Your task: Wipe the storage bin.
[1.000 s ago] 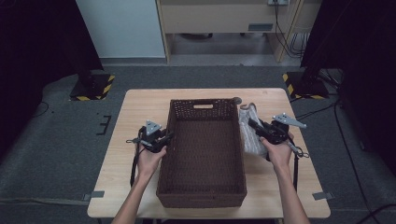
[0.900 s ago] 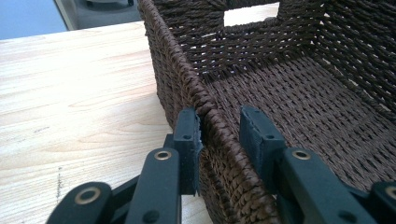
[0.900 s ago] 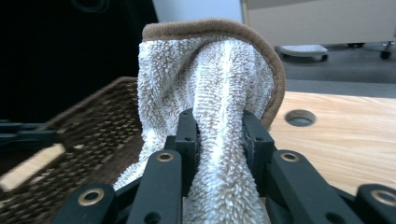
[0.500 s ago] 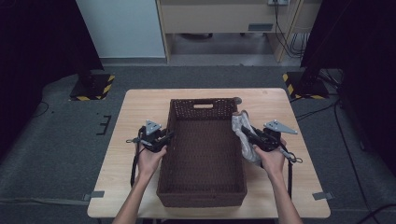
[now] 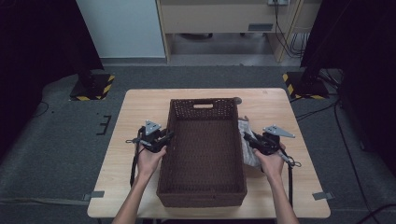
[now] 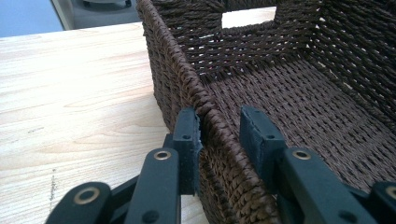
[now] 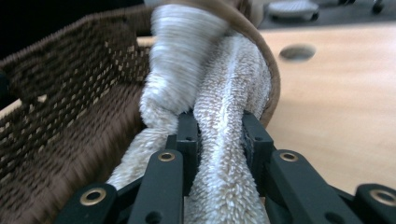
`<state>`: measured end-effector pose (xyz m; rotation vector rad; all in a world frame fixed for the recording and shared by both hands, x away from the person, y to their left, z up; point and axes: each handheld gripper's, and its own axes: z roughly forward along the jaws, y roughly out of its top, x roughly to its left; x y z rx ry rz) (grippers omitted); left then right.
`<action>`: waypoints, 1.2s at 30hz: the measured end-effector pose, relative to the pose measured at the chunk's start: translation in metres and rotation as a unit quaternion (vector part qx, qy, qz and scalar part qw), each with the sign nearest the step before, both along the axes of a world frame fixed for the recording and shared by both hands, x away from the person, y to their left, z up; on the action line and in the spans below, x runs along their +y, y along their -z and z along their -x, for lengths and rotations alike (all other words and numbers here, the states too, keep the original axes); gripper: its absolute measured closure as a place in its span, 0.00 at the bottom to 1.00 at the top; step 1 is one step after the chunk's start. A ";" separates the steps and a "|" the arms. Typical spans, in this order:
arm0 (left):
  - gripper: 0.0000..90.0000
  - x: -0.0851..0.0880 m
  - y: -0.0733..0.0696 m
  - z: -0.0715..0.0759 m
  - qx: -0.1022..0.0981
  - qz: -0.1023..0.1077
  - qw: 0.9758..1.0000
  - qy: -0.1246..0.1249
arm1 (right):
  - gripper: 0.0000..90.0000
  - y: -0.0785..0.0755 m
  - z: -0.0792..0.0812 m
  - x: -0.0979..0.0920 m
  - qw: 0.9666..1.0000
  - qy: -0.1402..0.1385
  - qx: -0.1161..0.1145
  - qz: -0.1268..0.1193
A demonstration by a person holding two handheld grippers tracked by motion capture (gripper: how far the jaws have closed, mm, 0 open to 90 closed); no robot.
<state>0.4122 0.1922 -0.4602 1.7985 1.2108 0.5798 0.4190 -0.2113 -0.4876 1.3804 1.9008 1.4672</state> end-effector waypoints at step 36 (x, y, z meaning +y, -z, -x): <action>0.57 0.012 -0.013 0.030 -0.013 -0.010 1.000 0.018 | 0.82 -0.013 0.010 -0.001 1.000 -0.019 0.016 0.007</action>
